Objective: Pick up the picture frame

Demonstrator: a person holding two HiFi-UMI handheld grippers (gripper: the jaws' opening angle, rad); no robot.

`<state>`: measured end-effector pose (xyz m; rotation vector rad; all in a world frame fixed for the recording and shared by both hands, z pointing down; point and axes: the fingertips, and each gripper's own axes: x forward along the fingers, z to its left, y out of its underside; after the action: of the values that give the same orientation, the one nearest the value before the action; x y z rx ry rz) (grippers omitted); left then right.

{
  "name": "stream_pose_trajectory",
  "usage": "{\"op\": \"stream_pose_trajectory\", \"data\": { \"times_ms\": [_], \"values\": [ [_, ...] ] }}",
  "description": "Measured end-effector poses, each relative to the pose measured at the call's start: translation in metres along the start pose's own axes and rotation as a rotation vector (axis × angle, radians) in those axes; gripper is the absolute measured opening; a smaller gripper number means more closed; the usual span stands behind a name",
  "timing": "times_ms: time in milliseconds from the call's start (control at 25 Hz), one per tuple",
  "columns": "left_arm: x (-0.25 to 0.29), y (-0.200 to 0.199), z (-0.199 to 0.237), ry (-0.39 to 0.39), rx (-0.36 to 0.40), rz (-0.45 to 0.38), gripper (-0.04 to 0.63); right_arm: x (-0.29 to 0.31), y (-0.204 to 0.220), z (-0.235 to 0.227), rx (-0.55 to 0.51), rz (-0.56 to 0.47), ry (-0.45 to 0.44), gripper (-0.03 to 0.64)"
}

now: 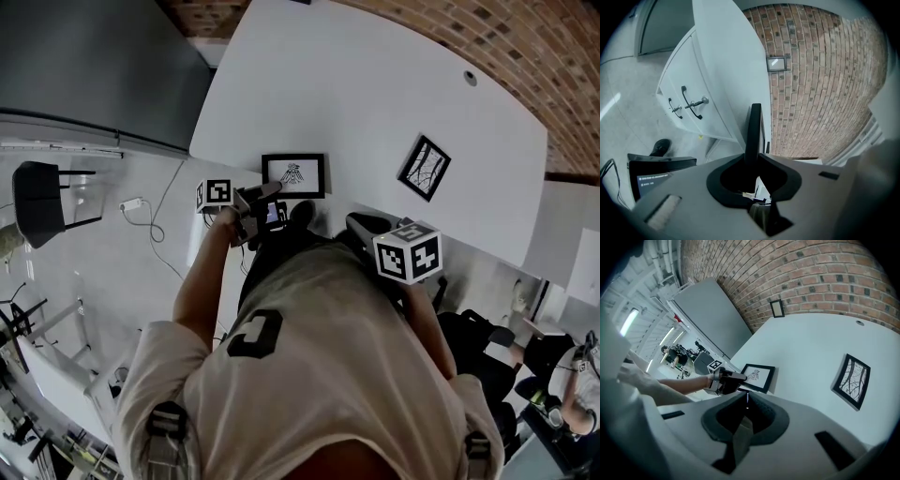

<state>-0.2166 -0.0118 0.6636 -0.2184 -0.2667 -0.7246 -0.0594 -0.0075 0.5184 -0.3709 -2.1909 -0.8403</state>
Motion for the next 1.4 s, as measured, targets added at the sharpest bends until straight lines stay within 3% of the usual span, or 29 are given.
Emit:
{"op": "stream_pose_trajectory", "data": {
  "times_ms": [400, 720, 1400],
  "values": [
    [0.003, 0.006, -0.036, 0.082, -0.024, -0.085, 0.034, -0.026, 0.011, -0.028, 0.061, -0.044, -0.022, 0.006],
    [0.025, 0.019, -0.089, 0.145, 0.054, -0.094, 0.031, -0.051, 0.020, -0.049, 0.093, -0.088, -0.008, 0.006],
    [0.092, 0.024, -0.180, 0.228, 0.224, 0.007, 0.031, -0.082, 0.021, -0.079, 0.176, -0.178, 0.036, 0.006]
  ]
}}
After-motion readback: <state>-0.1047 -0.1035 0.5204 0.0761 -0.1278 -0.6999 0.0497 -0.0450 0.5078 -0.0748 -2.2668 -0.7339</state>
